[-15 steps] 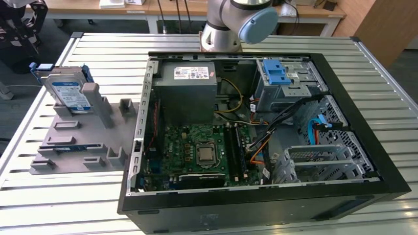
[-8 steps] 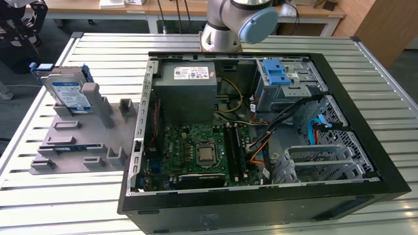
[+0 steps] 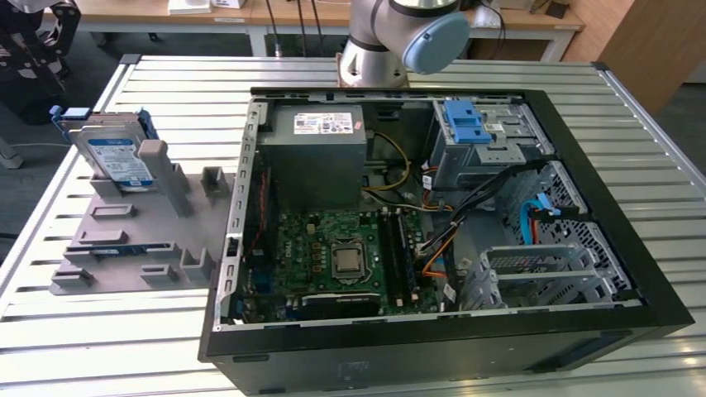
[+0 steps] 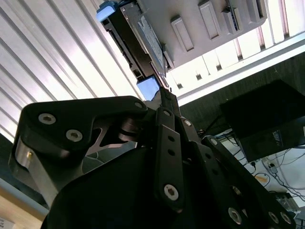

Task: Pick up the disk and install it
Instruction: 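Pick up the disk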

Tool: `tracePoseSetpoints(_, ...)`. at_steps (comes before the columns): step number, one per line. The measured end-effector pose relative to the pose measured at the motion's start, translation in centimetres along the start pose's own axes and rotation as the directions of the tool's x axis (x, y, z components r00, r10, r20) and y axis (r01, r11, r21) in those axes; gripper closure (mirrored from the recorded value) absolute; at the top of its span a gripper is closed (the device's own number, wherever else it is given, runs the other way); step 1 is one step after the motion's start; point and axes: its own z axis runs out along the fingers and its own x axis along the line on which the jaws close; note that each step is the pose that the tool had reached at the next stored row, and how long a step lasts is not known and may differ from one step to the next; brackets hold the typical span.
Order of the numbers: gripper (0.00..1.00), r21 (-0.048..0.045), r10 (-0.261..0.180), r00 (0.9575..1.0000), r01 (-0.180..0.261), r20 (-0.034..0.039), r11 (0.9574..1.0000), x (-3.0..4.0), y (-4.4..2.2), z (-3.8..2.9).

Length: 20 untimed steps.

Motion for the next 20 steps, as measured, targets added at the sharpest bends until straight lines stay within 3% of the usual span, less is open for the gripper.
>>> tracePoseSetpoints(20,0.89,0.0002,-0.056,0.9984,0.056,-0.0024,0.9984,0.0,0.0,0.0)
